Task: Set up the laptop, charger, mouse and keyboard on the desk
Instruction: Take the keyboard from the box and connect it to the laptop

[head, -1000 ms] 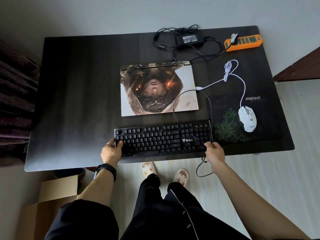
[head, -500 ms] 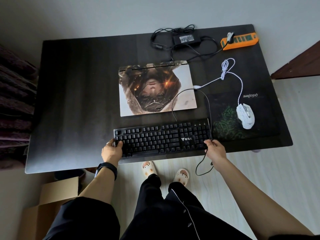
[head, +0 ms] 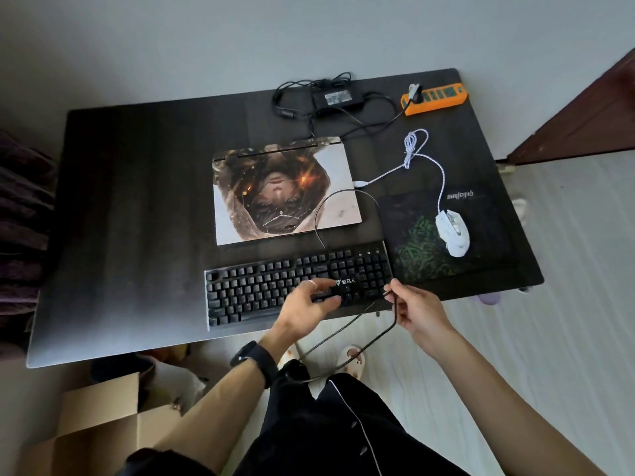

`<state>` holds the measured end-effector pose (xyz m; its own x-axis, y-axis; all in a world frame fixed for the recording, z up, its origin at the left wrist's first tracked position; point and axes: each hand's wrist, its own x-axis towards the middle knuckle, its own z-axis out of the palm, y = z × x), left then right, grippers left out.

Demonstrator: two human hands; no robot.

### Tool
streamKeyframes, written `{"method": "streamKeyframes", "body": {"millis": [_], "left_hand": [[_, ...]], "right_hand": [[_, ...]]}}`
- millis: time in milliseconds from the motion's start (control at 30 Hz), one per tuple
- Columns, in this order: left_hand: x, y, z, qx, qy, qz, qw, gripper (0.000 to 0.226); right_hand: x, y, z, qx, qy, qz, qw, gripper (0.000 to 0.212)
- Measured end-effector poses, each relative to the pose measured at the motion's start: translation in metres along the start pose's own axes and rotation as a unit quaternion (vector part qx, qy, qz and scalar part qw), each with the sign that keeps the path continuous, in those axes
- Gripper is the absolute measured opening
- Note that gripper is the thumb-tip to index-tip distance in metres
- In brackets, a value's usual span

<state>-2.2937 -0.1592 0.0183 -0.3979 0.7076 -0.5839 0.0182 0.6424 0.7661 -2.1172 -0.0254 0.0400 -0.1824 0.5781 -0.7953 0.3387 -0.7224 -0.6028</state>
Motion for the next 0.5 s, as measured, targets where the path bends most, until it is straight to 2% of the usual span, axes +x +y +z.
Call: {"method": "streamKeyframes", "body": {"millis": [67,167,267,367,500], "left_hand": [[-0.002,0.017,0.019,-0.051,-0.104,-0.017,0.993,0.036],[-0.003,0.036,0.025,-0.017,-0.134,-0.016,0.991,0.028],[-0.013,0.049,0.012,-0.064,-0.179,-0.066,0.98,0.038],[-0.02,0.051,-0.009,-0.143,-0.155,-0.116,0.971,0.046],[-0.026,0.057,-0.028,-0.16,-0.15,-0.156,0.963,0.054]], "right_hand": [[-0.005,-0.013,0.004,0.048,-0.069,0.026,0.996,0.023],[-0.006,-0.033,0.01,0.051,-0.154,0.048,0.986,0.025],[-0.006,-0.047,0.015,0.001,-0.21,0.02,0.978,0.023],[-0.012,-0.057,0.018,-0.065,-0.306,-0.005,0.95,0.022],[-0.018,-0.064,0.03,-0.169,-0.429,-0.025,0.887,0.024]]}}
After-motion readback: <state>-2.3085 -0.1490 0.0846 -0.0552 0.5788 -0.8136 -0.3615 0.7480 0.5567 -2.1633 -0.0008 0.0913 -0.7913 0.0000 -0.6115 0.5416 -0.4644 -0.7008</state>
